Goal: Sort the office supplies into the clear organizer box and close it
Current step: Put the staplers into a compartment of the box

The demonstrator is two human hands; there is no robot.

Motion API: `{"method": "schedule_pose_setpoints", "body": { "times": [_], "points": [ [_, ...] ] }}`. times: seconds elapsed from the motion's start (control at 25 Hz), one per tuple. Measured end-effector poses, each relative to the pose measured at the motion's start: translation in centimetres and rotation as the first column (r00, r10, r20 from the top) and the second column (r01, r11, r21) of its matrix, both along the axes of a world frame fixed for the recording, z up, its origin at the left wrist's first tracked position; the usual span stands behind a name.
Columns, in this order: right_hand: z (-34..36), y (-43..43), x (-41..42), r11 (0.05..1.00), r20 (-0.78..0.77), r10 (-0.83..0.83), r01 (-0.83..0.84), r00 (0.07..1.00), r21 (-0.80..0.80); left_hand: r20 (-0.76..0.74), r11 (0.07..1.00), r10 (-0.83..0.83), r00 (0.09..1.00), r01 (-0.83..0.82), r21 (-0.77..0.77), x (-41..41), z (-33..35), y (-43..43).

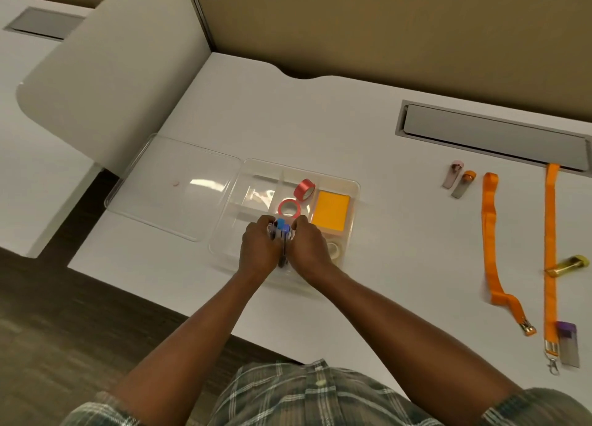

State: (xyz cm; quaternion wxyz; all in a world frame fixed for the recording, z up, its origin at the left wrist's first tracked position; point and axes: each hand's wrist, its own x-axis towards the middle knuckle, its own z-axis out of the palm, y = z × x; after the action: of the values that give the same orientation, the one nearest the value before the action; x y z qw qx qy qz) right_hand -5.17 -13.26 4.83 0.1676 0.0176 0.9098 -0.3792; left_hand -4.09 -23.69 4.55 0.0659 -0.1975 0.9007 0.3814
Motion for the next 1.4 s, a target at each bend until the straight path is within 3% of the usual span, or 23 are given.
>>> {"method": "schedule_pose_setpoints", "body": {
  "times": [0.28, 0.48, 0.6, 0.72, 0.84, 1.4],
  "points": [
    [0.2, 1.1, 0.1, 0.999, -0.020, 0.044, -0.044, 0.999, 0.016, -0.006, 0.981, -0.082, 0.997, 0.080, -0.177, 0.0, -0.9, 0.5],
    [0.3, 5.4, 0.4, 0.978, -0.169, -0.056, 0.088, 0.984, 0.191, -0.091, 0.980, -0.102, 0.991, 0.084, -0.182, 0.0, -0.5, 1.9],
    [-0.8, 8.9, 0.8, 0.953, -0.057, -0.121, 0.132, 0.991, 0.274, -0.158, 0.970, -0.170, 0.973, 0.137, -0.202, 0.7, -0.3, 3.5],
    [-1.8, 10.1, 1.5, 0.973, 0.162, -0.213, 0.194, 0.964, 0.125, -0.167, 0.969, -0.188, 0.968, 0.156, -0.189, 1.4, -0.3, 5.6],
    [-1.7, 11.0, 2.0, 0.966, 0.228, -0.251, 0.257, 0.941, 0.002, -0.188, 0.961, -0.231, 0.954, 0.194, -0.197, 2.2, -0.5, 7.7],
    [-2.4, 26.3, 6.3, 0.944, 0.154, -0.329, 0.325, 0.932, 0.056, -0.195, 0.919, -0.392, 0.899, 0.377, -0.110, 5.5, -1.5, 21.6]
  ]
}}
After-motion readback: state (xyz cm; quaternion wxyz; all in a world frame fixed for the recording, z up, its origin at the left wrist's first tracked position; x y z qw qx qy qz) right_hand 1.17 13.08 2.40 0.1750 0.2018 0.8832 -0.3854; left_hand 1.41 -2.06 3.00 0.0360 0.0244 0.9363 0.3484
